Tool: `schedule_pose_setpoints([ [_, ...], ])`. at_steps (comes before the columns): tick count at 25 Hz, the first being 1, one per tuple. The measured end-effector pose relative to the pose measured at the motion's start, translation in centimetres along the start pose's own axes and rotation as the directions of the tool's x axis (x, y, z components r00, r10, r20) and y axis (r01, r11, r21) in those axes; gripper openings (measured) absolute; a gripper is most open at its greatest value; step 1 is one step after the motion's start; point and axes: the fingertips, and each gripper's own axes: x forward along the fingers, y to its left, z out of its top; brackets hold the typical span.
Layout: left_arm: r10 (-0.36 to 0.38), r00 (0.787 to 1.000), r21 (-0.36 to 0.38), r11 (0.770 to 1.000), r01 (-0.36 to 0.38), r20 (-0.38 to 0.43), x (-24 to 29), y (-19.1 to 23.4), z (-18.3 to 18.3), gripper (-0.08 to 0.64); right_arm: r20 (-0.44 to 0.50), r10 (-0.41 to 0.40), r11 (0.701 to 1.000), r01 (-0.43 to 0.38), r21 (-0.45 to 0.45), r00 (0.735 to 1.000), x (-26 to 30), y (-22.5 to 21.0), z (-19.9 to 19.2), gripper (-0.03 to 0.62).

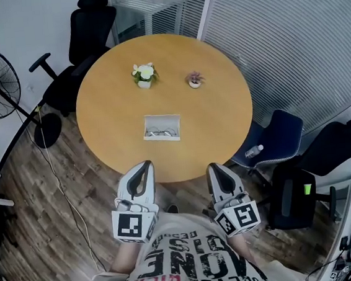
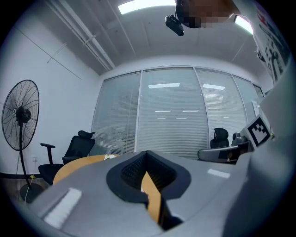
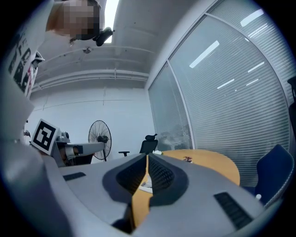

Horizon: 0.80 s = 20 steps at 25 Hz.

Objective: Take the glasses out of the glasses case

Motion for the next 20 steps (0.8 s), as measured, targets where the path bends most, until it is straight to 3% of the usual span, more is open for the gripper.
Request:
schedule_pose_setpoints([
  [6,-0.012,1.000,-0.001,1.000,0.012,-0.001,-0.4,-0.1,-0.8,0.011,-0.015,-0.003,1.000,0.003,0.009,1.000,0.3,0.4,-0.8,0.023],
  [12,-0.014,0.998,-0.038,0.999,0.012,-0.068,-1.3,0.3,-2.6,0.011,-0.040,0.005,1.000,-0.005,0.015,0.999,0.5,2.0,-2.0,0.023],
  [18,-0.029,0.999,0.011,1.000,0.030,-0.040,-1.6,0.9,-2.7,0.011,-0.042,0.002,1.000,-0.001,0.016,0.999,0.7,2.5,-2.1,0.023],
  [20,-0.020,0.999,-0.013,1.000,0.020,-0.051,-1.8,1.0,-2.7,0.011,-0.040,0.003,1.000,-0.003,0.015,0.999,0.8,2.7,-2.1,0.023],
])
